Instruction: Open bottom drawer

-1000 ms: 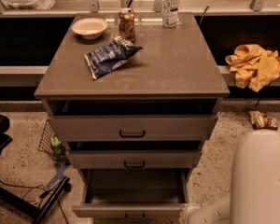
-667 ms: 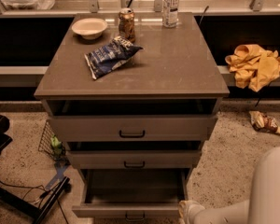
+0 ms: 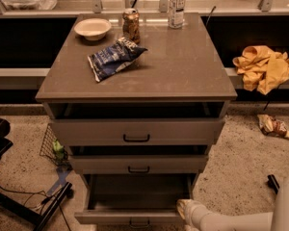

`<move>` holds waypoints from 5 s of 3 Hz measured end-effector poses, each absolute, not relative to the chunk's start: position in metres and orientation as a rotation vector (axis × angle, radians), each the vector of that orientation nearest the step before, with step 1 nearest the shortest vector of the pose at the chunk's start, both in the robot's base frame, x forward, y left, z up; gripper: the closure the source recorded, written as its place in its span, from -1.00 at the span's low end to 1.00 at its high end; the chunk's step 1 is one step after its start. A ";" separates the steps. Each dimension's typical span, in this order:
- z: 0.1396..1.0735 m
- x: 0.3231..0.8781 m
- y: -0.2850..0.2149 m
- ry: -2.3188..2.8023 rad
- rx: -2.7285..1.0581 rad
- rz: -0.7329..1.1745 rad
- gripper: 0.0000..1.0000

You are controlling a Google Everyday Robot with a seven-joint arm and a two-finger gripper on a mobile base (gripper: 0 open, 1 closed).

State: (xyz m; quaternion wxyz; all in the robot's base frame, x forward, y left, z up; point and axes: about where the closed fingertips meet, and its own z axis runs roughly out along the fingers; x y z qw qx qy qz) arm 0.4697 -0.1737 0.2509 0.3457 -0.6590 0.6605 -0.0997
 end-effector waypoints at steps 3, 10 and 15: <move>0.210 0.523 -0.128 1.654 -1.862 -0.357 1.00; 0.137 0.401 -0.134 1.888 -2.135 -0.110 0.97; 0.135 0.399 -0.132 1.887 -2.137 -0.103 -1.00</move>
Offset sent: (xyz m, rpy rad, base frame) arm 0.0601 0.0707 -0.0370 -0.1569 -0.0348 0.1186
